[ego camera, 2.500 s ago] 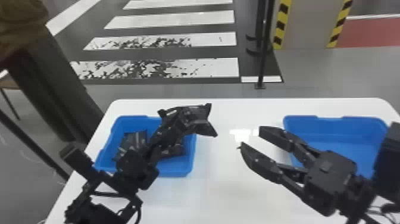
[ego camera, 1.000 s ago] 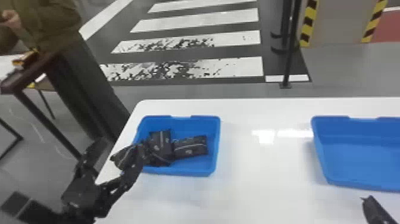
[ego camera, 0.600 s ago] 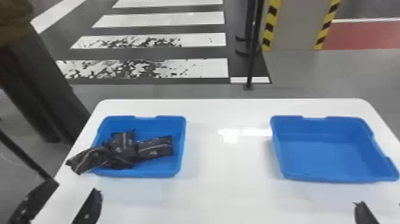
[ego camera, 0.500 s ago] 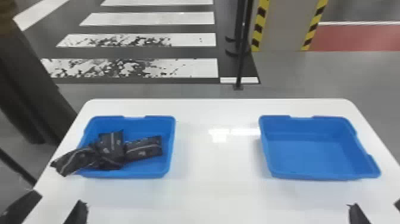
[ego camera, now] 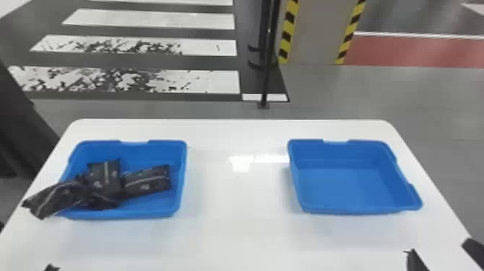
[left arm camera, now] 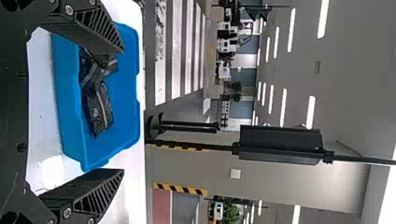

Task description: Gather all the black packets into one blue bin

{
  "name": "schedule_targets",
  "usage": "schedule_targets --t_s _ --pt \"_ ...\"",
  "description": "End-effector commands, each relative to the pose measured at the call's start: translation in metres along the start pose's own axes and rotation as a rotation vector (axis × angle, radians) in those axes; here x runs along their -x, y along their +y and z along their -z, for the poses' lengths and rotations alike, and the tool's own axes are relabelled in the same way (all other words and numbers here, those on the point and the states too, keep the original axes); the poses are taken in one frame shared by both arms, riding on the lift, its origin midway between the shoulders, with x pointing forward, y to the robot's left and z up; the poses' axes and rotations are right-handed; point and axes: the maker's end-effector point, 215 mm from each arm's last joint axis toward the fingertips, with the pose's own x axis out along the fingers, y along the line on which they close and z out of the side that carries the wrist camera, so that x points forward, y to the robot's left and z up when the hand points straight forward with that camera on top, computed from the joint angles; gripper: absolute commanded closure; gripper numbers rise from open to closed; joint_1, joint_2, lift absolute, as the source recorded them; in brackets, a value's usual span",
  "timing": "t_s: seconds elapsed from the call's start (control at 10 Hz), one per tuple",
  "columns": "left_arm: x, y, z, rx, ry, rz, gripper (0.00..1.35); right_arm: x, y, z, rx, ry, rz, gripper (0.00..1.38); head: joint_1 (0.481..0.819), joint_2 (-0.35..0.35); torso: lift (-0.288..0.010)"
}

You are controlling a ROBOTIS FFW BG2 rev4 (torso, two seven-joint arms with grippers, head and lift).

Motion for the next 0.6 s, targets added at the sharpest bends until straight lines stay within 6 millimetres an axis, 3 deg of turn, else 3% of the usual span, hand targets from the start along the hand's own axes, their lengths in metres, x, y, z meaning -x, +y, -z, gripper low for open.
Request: schedule_targets --t_s 0.0,0.5 --pt "-0.0017 -0.0013 -0.0002 -0.013 0.001 0.006 0.13 -0.0004 -0.0002 -0.0005 -0.002 -0.002 0.002 0.20 0.695 -0.053 -0.110" --pt "-0.0056 0.0007 -0.0010 -0.028 0.001 0.008 0.13 -0.0014 -0.0023 0.0010 -0.017 -0.006 0.008 0.20 0.695 -0.059 -0.110"
